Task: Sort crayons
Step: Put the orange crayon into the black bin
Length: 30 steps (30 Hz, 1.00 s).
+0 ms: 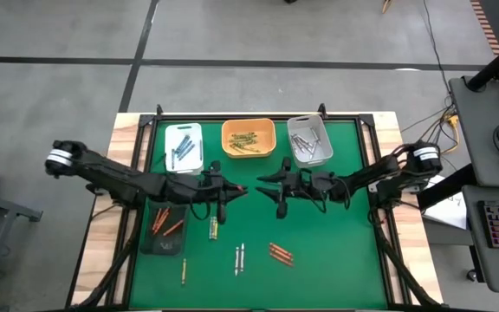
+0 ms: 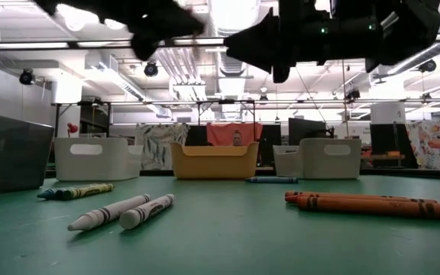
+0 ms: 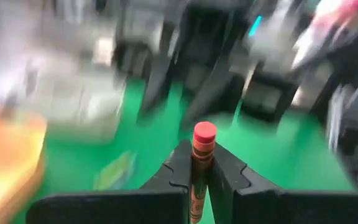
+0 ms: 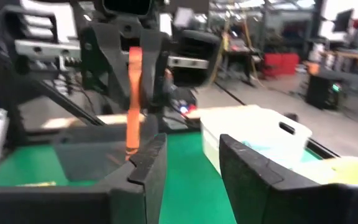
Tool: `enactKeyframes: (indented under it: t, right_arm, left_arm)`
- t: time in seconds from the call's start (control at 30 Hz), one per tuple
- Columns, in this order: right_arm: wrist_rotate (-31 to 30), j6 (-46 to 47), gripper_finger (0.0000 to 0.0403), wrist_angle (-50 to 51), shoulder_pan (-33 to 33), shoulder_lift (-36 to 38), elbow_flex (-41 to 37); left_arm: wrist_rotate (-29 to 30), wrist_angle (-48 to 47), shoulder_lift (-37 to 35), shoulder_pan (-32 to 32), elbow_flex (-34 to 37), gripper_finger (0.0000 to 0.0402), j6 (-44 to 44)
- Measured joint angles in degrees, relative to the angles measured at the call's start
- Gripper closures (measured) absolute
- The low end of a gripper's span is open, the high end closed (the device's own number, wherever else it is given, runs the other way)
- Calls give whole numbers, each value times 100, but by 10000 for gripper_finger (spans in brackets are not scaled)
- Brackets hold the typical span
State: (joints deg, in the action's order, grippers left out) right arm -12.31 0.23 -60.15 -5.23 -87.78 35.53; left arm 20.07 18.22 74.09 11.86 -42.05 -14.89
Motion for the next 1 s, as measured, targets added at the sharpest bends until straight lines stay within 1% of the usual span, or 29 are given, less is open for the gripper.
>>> enactKeyframes:
  t: [0.1, 0.2, 0.3, 0.4, 0.5, 0.6, 0.77, 0.87, 1.0]
  right_arm:
    - [-224, 0, 262, 729, 0, 247, 101]
    - [-353, -11, 262, 1384, 0, 366, 236]
    - [-428, -30, 265, 1811, 2, 369, 392]
    - [-427, -38, 269, 1964, 0, 326, 502]
    - [-427, -42, 273, 2086, 0, 259, 546]
    - [-427, -46, 273, 2127, 0, 259, 546]
    - [-427, -46, 269, 2187, 0, 257, 546]
    - [-427, -88, 269, 2187, 0, 257, 546]
    - [-427, -91, 274, 2190, 0, 253, 546]
  left_arm:
    - [8, -3204, -371, 77, -753, 399, -1406]
    - [1, -6062, -437, 289, -1612, 399, -2916]
    - [-19, -8180, -358, 626, -2336, 399, -3959]
    - [-68, -9644, -210, 926, -2797, 399, -4883]
    - [-289, -10301, -133, 1188, -2933, 399, -5521]
    - [-688, -10279, -112, 1364, -2755, 399, -5904]
    - [-1317, -10280, -41, 1528, -2160, 399, -6461]
    - [-1617, -10077, 3, 1537, -1747, 400, -6627]
    - [-1787, -9400, 31, 1537, -1258, 400, -6683]
